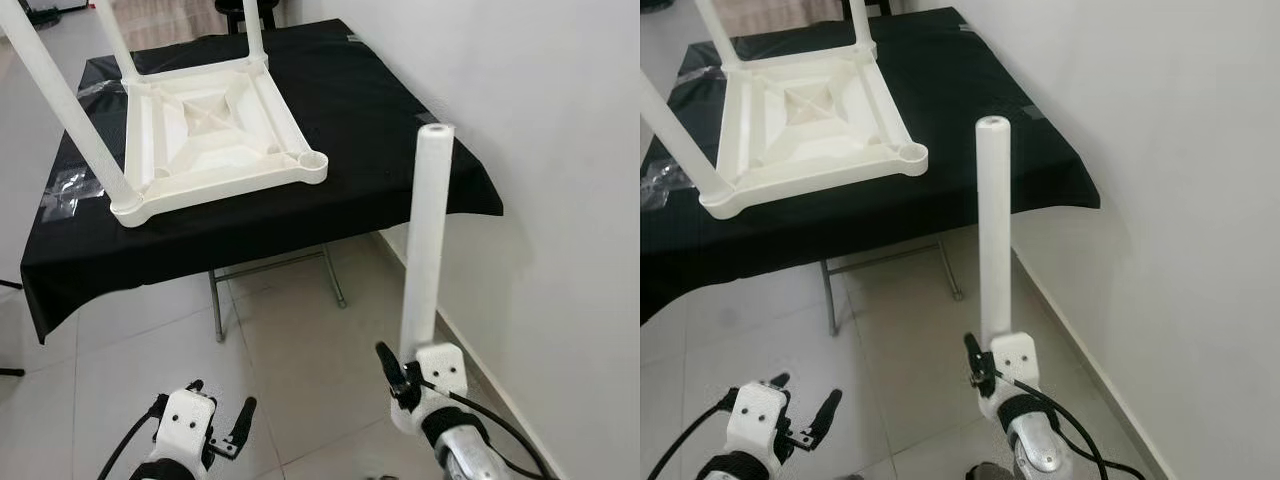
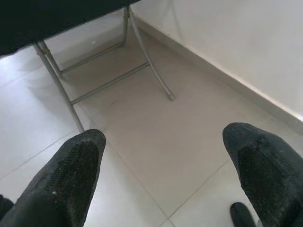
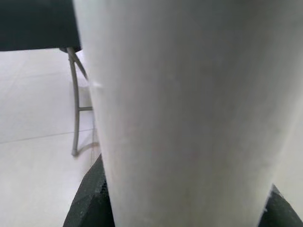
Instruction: Building children table
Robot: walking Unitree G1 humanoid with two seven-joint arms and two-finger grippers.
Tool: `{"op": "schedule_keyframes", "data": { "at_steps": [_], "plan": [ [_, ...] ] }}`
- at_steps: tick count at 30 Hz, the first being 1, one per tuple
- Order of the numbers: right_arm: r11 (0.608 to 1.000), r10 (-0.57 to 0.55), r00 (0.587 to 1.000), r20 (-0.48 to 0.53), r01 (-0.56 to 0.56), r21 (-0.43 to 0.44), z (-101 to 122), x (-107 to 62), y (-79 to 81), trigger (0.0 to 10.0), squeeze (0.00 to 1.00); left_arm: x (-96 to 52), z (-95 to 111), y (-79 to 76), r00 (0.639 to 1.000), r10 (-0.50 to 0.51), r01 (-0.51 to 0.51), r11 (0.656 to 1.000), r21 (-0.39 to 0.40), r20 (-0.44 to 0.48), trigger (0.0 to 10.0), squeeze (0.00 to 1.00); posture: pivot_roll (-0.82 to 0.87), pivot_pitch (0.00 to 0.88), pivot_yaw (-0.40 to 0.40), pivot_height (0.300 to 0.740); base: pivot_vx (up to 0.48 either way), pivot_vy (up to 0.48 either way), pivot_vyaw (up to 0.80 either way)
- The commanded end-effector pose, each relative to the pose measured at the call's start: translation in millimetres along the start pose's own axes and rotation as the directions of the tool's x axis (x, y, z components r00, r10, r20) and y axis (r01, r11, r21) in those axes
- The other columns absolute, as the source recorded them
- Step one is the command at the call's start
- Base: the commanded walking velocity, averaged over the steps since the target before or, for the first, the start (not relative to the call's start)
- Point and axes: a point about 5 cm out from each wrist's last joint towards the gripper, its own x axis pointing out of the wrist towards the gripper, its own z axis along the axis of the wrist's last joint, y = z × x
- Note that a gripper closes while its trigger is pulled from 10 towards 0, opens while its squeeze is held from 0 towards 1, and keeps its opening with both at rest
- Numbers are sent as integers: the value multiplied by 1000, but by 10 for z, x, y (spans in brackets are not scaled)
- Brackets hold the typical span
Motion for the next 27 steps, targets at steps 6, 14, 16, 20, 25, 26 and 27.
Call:
{"op": "schedule_keyframes", "data": {
  "at_steps": [6,14,16,20,25,26,27],
  "plan": [
    [999,8,1000,-23,-9,-31,-58,-40,-141,10000,0,6,-103,100,990,137,-139,988,-70,-22,10000,0,21,47,-30,740,0,0,0],
    [999,23,999,-33,-24,-31,-80,-31,-144,10000,0,-23,-157,115,981,185,-189,979,-78,-48,10000,0,17,42,-17,740,0,0,0],
    [1000,18,999,-37,-19,-25,-90,-33,-154,10000,0,1,-144,119,982,187,-189,980,-66,-37,10000,0,21,43,-16,740,0,0,0],
    [1000,18,999,-41,-19,-18,-117,-39,-152,10000,0,77,-59,89,987,159,-159,987,-12,12,10000,0,33,47,-16,740,0,0,0],
    [999,29,998,-48,-30,-29,-163,-1,-128,10000,0,195,5,73,990,131,-131,991,-17,53,10000,0,39,48,-33,740,0,0,0],
    [999,29,998,-48,-30,-29,-163,-1,-128,10000,0,195,5,73,990,131,-131,991,-17,53,10000,0,39,48,-33,740,0,0,0],
    [999,29,998,-48,-30,-29,-169,3,-125,10000,0,200,10,79,990,130,-129,992,-18,57,10000,0,39,48,-33,740,0,0,0]
  ]
}}
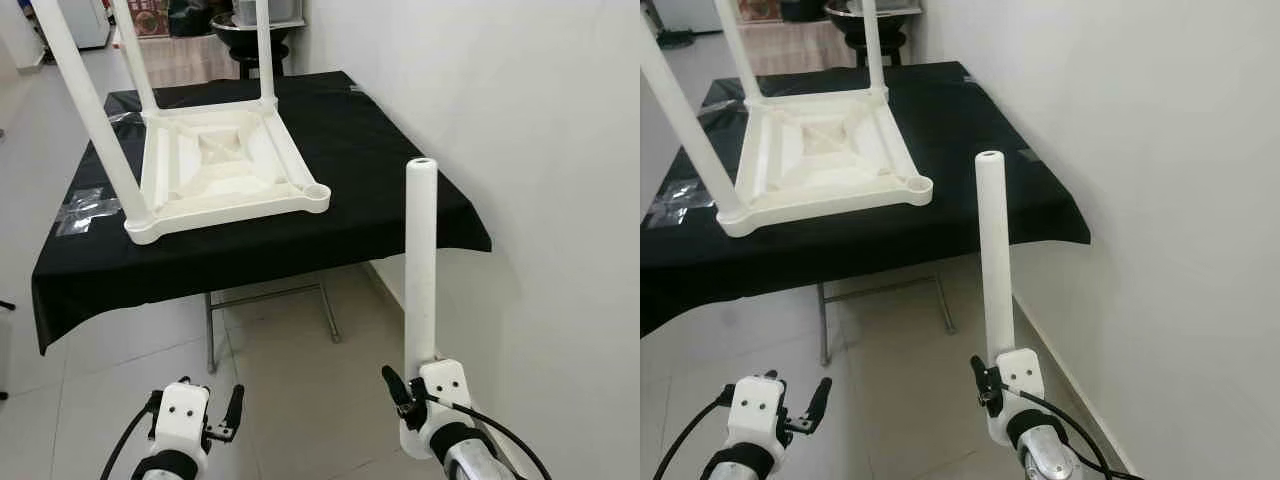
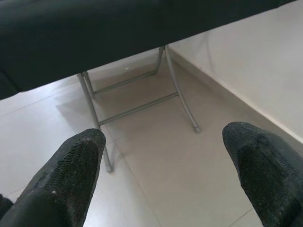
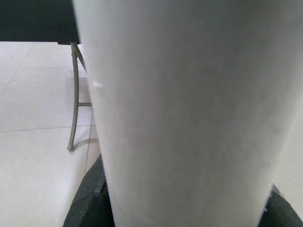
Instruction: Building children table
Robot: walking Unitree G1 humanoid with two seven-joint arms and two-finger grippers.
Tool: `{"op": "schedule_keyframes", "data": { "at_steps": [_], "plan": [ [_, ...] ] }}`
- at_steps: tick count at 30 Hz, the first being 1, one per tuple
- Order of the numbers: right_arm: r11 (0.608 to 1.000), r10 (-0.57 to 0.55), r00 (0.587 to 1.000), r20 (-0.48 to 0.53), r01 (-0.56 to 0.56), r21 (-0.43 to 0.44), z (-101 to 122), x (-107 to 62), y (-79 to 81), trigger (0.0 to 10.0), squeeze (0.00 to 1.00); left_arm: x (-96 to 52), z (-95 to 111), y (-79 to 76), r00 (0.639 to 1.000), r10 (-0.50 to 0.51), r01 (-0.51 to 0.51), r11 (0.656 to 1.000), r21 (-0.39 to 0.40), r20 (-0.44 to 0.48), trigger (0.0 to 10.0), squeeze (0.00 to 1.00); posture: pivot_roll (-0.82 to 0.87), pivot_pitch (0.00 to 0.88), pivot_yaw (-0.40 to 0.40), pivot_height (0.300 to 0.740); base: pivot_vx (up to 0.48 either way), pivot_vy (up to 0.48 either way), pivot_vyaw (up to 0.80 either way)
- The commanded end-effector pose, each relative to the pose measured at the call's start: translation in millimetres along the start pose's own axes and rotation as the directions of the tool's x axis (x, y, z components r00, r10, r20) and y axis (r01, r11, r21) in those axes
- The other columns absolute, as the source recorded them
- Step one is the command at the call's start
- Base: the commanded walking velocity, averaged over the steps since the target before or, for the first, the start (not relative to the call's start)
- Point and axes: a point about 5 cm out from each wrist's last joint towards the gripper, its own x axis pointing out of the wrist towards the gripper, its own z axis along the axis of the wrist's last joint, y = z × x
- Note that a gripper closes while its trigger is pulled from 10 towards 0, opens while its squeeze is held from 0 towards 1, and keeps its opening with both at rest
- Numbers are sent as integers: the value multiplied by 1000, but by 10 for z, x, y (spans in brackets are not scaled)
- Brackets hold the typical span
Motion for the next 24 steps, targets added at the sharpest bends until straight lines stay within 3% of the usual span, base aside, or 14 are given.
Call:
{"op": "schedule_keyframes", "data": {
  "at_steps": [1,8,11,14,19,22,24],
  "plan": [
    [1000,1,1000,14,-1,1,2,7,21,10000,0,-26,-51,23,1000,-2,2,1000,1,-18,10000,0,31,56,-27,740,0,0,0],
    [1000,0,1000,25,-1,17,5,-58,55,10000,0,-55,-48,62,1000,14,-14,1000,2,-21,10000,0,11,80,-9,740,0,0,0],
    [999,36,999,36,-38,35,29,-53,70,10000,0,-76,-36,61,999,-24,24,999,23,-27,10000,0,35,91,-4,740,0,0,800],
    [996,51,994,100,-58,70,166,21,22,10000,0,-103,37,86,999,-41,41,995,88,-8,10000,0,50,84,5,740,0,0,800],
    [986,78,973,217,-107,125,457,128,-54,10000,0,-93,146,70,999,-31,29,997,71,31,10000,0,55,83,-7,740,0,0,800],
    [978,82,957,277,-131,162,693,252,-63,10000,0,-45,286,46,994,-89,86,995,52,64,10000,0,58,74,-8,740,0,0,0],
    [979,76,954,289,-127,160,722,253,-57,10000,0,-34,336,49,993,-89,86,995,46,78,10000,0,57,70,-8,740,0,0,0]
  ]
}}
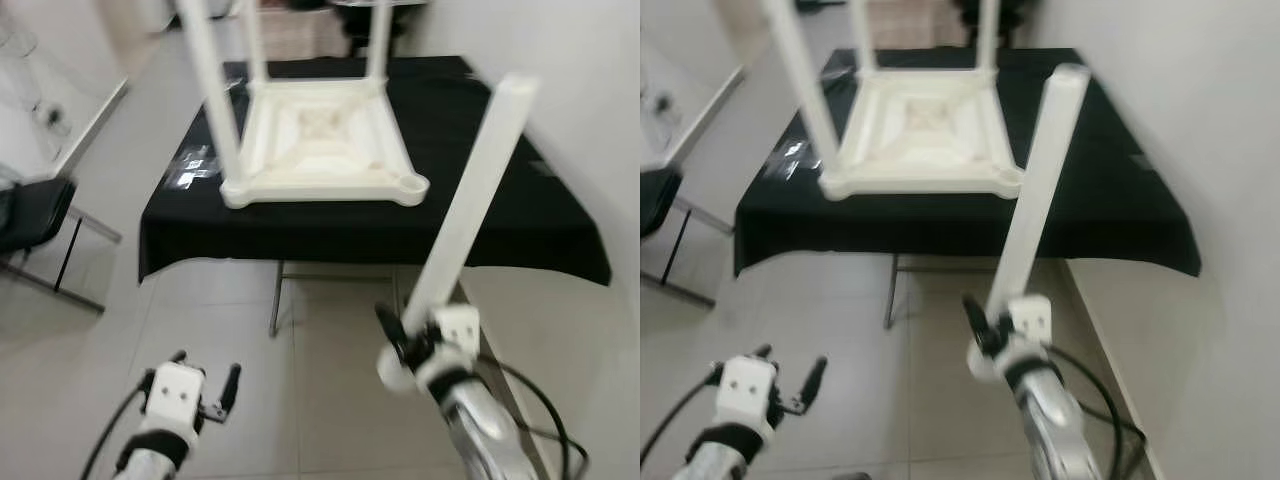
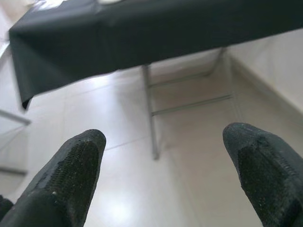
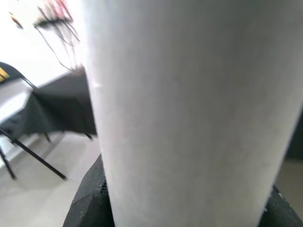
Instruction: Building children table
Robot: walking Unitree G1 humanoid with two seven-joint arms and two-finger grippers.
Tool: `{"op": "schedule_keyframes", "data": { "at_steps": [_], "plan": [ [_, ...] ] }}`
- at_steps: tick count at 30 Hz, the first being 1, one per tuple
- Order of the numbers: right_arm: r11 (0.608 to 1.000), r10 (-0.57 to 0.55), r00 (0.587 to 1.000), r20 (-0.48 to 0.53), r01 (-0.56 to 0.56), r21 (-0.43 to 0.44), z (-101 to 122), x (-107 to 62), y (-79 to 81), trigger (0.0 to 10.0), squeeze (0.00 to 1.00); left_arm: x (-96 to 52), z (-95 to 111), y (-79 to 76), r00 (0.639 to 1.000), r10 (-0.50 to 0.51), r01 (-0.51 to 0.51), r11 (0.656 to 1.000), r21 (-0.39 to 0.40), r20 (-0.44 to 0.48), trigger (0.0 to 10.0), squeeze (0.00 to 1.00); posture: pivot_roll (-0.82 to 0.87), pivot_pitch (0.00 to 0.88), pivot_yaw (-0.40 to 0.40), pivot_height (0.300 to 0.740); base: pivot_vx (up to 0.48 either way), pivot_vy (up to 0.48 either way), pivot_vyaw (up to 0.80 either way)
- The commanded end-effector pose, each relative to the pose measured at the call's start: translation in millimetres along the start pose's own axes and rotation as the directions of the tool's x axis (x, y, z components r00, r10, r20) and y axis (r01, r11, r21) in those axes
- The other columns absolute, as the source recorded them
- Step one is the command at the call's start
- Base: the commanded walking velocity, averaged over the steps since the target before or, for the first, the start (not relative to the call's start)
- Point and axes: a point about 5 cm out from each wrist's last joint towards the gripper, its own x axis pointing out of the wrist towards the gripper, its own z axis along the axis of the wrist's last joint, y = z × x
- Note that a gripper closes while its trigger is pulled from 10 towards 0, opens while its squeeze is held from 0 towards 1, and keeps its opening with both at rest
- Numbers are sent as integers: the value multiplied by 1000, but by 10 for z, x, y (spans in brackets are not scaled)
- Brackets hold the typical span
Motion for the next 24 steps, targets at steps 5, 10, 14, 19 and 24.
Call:
{"op": "schedule_keyframes", "data": {
  "at_steps": [5,10,14,19,24],
  "plan": [
    [1000,9,1000,2,-9,-26,25,-72,-42,10000,0,67,186,-8,998,-18,21,998,-55,54,10000,0,49,69,-12,740,0,0,480],
    [997,-52,999,-4,52,-53,62,-2,-174,10000,0,142,205,30,998,-26,29,998,-50,61,10000,0,41,67,-9,740,195,0,0],
    [996,-68,998,-5,68,-57,70,-7,-217,10000,0,166,259,76,997,-14,19,998,-62,76,10000,0,41,67,-12,740,244,0,0],
    [987,-150,988,-36,147,-67,-1,-48,-363,10000,0,177,328,135,995,-2,8,998,-70,96,10000,0,46,70,-19,740,275,0,0],
    [988,-140,989,-53,135,-80,-24,-32,-349,10000,0,180,335,126,995,-7,14,997,-73,102,10000,0,45,65,-19,740,322,0,-640]
  ]
}}
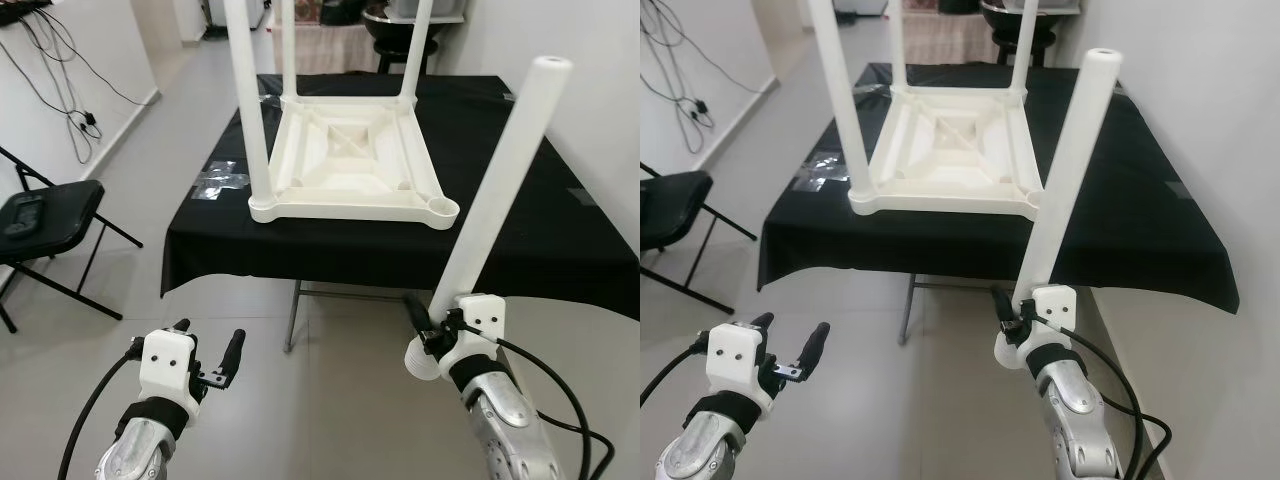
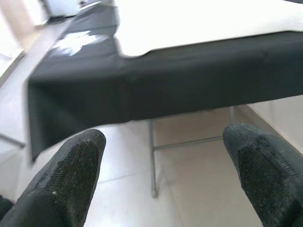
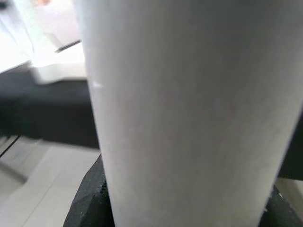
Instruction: Building children table
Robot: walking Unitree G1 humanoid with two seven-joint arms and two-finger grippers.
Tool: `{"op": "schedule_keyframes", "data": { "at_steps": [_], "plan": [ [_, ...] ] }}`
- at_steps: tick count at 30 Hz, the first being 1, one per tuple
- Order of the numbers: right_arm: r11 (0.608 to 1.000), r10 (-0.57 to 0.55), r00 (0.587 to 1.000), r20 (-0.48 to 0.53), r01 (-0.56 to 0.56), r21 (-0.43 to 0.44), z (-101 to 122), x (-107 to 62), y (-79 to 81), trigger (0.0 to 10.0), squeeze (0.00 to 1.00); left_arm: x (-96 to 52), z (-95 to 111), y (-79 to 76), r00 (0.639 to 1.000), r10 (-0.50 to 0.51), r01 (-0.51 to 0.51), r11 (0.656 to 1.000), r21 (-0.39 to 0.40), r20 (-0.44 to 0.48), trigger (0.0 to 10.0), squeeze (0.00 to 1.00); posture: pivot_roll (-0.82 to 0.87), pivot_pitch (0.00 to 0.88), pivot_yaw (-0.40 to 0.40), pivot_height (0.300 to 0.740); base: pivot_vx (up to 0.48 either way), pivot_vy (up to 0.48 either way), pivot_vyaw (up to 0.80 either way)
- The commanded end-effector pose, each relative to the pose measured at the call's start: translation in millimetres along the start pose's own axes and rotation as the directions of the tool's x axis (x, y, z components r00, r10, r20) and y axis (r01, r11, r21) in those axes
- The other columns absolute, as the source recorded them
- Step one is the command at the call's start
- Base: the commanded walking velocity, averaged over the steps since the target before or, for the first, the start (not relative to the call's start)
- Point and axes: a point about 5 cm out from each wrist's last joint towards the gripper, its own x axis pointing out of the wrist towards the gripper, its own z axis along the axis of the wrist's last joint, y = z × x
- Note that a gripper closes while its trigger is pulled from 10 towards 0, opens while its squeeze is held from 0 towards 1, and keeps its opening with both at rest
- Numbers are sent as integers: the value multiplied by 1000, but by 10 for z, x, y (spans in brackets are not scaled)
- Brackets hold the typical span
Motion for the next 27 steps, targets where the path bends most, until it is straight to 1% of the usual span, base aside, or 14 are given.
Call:
{"op": "schedule_keyframes", "data": {
  "at_steps": [1,3,7,10,11,12,17,23,27],
  "plan": [
    [999,-31,1000,3,31,13,-9,-20,-67,10000,0,19,31,-30,1000,-27,27,1000,-1,9,10000,0,45,67,-19,740,322,0,-800],
    [999,-32,999,7,32,15,-6,-18,-68,10000,0,22,34,-33,1000,-30,30,1000,-2,9,10000,0,45,67,-19,740,322,0,-800],
    [999,-38,999,15,38,31,19,-7,-71,10000,0,48,72,-51,999,-42,42,999,-2,21,10000,0,44,62,-20,740,331,0,0],
    [999,-26,999,22,25,26,46,10,-68,10000,0,68,109,-71,998,-56,56,998,1,31,10000,0,44,59,-18,740,329,0,-800],
    [999,-21,999,32,19,44,64,18,-66,10000,0,74,120,-79,998,-61,61,998,1,35,10000,0,44,57,-17,740,330,0,-800],
    [998,-19,999,38,17,61,75,24,-66,10000,0,77,127,-83,997,-63,63,998,1,37,10000,0,44,56,-15,740,326,0,0],
    [998,-5,998,57,1,69,110,33,-47,10000,0,85,139,-92,997,-67,67,998,2,41,10000,0,44,54,-14,740,328,0,0],
    [991,97,989,108,-105,79,231,55,96,10000,0,86,141,-114,996,-81,81,997,6,38,10000,0,46,53,-13,740,324,0,0],
    [989,117,987,115,-126,79,254,61,122,10000,0,85,132,-118,996,-84,84,996,6,34,10000,0,45,52,-13,740,323,0,0]
  ]
}}
